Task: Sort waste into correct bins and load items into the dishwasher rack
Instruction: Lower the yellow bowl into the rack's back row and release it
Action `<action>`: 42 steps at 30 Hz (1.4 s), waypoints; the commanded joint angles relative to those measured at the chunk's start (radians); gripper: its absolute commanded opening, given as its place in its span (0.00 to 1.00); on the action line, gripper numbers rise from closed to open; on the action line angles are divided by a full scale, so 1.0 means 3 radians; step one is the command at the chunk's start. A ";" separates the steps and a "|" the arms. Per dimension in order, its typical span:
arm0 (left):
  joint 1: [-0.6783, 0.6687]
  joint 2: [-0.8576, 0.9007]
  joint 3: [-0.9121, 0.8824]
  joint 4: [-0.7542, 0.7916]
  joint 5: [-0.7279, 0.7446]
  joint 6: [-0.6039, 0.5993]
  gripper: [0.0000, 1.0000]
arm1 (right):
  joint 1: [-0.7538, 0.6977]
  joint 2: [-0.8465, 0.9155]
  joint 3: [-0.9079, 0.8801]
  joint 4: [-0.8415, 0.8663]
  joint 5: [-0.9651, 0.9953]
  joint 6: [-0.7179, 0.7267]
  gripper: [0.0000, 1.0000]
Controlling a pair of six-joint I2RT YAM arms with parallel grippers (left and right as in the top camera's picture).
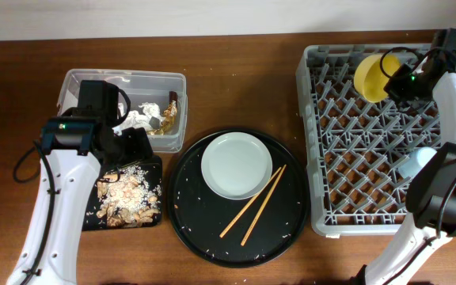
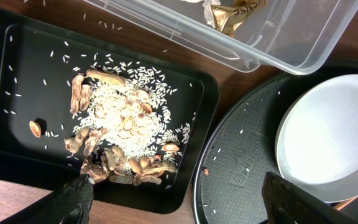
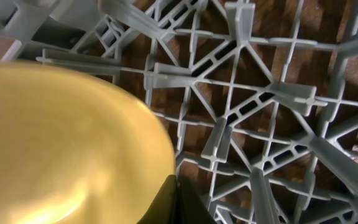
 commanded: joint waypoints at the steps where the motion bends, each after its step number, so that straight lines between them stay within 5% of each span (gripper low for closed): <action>1: 0.0014 -0.0029 0.0018 0.0009 0.0039 -0.0033 0.86 | 0.0003 -0.0181 0.0025 -0.0017 0.0085 -0.0137 0.04; 8: 0.0014 -0.0029 0.0018 0.0010 0.0038 -0.0032 0.86 | 0.0085 -0.0819 0.0029 -0.0020 0.1059 -0.0478 0.04; 9: 0.0014 -0.0029 0.0018 0.0011 0.0038 -0.0032 0.86 | 0.0097 -0.0806 0.0029 -0.0019 0.0982 -0.0478 0.13; 10: 0.0014 -0.0029 0.0018 0.0014 0.0038 -0.0032 0.86 | 0.0098 -0.0767 0.0029 -0.0008 0.0872 -0.0477 0.33; 11: 0.0014 -0.0029 0.0018 0.0025 0.0038 -0.0032 0.86 | 0.0098 -0.0685 0.0028 0.0038 0.0645 -0.0477 0.38; 22: 0.0014 -0.0029 0.0018 0.0060 0.0039 -0.0032 0.86 | 0.0123 -0.0001 0.0027 0.0247 0.0027 -0.0351 0.45; 24: 0.0014 -0.0029 0.0018 0.0060 0.0039 -0.0032 0.86 | 0.0160 0.0034 0.0027 0.0271 0.0029 -0.0351 0.44; 27: 0.0014 -0.0029 0.0018 0.0058 0.0039 -0.0032 0.86 | 0.0231 0.0097 0.0025 0.0273 0.0031 -0.0352 0.21; 28: 0.0014 -0.0029 0.0018 0.0058 0.0039 -0.0032 0.86 | 0.0251 0.0122 0.0025 0.0256 0.0029 -0.0351 0.06; 37: 0.0014 -0.0029 0.0018 0.0060 0.0039 -0.0032 0.86 | 0.0116 -0.0458 0.0031 0.0158 0.0448 -0.0577 0.04; 40: 0.0014 -0.0029 0.0018 0.0061 0.0039 -0.0032 0.86 | 0.0201 -0.0764 0.0029 0.0027 0.1708 -0.0704 0.04; 42: 0.0014 -0.0029 0.0018 0.0062 0.0039 -0.0032 0.86 | 0.0435 -0.0773 0.0014 -0.0113 0.3122 -0.0699 0.04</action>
